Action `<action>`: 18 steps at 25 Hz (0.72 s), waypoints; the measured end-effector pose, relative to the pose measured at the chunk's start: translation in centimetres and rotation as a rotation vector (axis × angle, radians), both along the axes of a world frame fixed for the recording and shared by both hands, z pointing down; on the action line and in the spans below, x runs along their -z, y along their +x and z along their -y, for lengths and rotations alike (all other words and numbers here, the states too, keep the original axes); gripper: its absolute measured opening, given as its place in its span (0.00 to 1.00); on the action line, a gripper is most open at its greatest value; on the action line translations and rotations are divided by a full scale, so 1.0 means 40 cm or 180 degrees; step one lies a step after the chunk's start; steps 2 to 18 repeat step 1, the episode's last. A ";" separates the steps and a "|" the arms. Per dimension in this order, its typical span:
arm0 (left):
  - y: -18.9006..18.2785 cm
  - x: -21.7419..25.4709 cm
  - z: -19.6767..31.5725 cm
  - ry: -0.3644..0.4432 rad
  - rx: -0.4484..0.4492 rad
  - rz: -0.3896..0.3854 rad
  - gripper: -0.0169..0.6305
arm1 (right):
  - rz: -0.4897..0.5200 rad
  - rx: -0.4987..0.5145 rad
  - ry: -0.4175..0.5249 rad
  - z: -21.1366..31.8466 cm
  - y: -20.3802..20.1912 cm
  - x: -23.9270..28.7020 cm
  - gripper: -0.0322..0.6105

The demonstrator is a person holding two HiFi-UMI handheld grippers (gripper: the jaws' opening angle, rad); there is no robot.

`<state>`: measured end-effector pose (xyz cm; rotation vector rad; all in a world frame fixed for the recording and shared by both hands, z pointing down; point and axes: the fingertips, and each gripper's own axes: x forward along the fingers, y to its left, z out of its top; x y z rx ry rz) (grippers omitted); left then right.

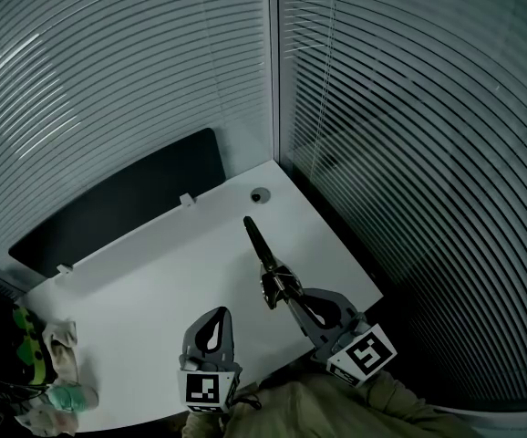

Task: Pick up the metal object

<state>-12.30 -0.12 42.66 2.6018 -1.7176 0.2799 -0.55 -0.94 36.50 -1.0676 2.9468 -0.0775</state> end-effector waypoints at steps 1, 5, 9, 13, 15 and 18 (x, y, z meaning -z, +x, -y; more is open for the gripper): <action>-0.001 0.003 -0.007 0.0003 -0.0005 -0.0004 0.04 | -0.0005 -0.0004 0.0002 -0.007 -0.002 0.001 0.06; -0.001 0.003 -0.007 0.0003 -0.0005 -0.0004 0.04 | -0.0005 -0.0004 0.0002 -0.007 -0.002 0.001 0.06; -0.001 0.003 -0.007 0.0003 -0.0005 -0.0004 0.04 | -0.0005 -0.0004 0.0002 -0.007 -0.002 0.001 0.06; -0.001 0.003 -0.007 0.0003 -0.0005 -0.0004 0.04 | -0.0005 -0.0004 0.0002 -0.007 -0.002 0.001 0.06; -0.001 0.003 -0.007 0.0003 -0.0005 -0.0004 0.04 | -0.0005 -0.0004 0.0002 -0.007 -0.002 0.001 0.06; -0.001 0.003 -0.007 0.0003 -0.0005 -0.0004 0.04 | -0.0005 -0.0004 0.0002 -0.007 -0.002 0.001 0.06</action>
